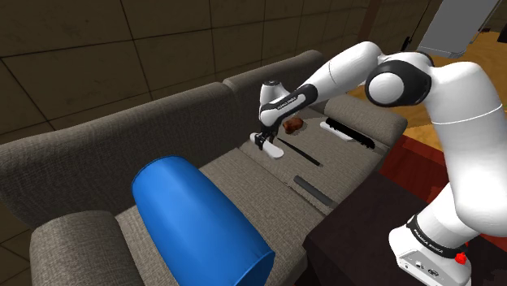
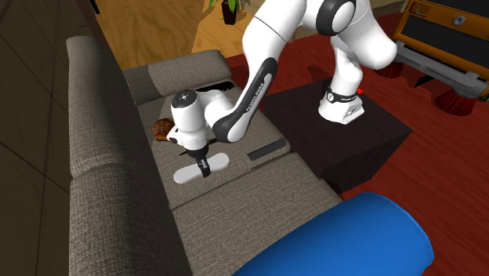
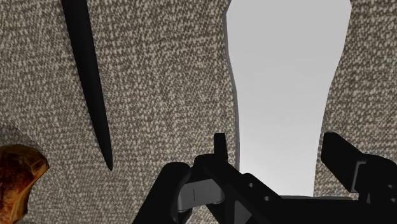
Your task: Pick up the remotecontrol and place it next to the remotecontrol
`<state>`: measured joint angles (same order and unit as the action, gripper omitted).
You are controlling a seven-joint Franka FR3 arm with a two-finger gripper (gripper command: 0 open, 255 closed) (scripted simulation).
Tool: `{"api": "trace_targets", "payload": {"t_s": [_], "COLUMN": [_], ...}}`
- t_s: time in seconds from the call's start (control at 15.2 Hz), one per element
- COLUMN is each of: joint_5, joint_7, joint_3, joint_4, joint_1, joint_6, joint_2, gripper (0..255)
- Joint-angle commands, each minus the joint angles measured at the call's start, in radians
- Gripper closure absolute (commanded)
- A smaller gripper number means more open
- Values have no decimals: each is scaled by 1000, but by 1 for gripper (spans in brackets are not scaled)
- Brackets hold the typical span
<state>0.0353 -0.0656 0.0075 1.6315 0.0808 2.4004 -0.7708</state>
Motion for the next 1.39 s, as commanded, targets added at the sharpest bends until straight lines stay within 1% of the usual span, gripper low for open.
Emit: {"api": "trace_targets", "payload": {"t_s": [0.0, 0.2, 0.46, 0.73, 0.99, 1.32], "joint_5": [0, -1, -6, -11, -18, -28], "joint_7": [1, 2, 65, 136, 214, 323], "joint_3": [0, 1, -6, -15, -26, -42], "joint_4": [3, 8, 166, 298, 409, 521], "joint_1": [-1, -1, -57, -117, -181, -266], "joint_6": [-16, -40, 32, 92, 141, 191], "joint_2": [19, 47, 135, 209, 272, 336], "gripper": [255, 255, 255, 255, 255, 255]}}
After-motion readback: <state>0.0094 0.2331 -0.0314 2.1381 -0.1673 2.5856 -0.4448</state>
